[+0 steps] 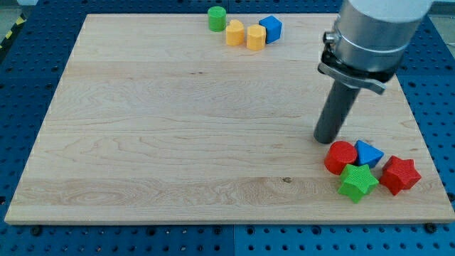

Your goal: Push the green circle into the triangle

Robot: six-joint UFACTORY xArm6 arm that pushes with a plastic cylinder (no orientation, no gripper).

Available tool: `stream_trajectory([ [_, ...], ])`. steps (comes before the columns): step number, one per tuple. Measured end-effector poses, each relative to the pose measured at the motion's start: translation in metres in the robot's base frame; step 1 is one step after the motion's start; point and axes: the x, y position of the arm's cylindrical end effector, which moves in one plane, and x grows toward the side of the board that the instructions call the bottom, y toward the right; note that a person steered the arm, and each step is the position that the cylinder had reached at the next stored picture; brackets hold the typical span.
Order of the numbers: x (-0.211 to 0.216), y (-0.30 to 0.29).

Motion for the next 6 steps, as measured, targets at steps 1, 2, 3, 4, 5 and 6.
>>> stream_trajectory([
  [1, -0.043, -0.04],
  [2, -0.091, -0.097],
  [3, -0.132, -0.166],
  [4, -0.179, -0.208],
  [5, -0.254, -0.21],
  [6, -0.298, -0.167],
])
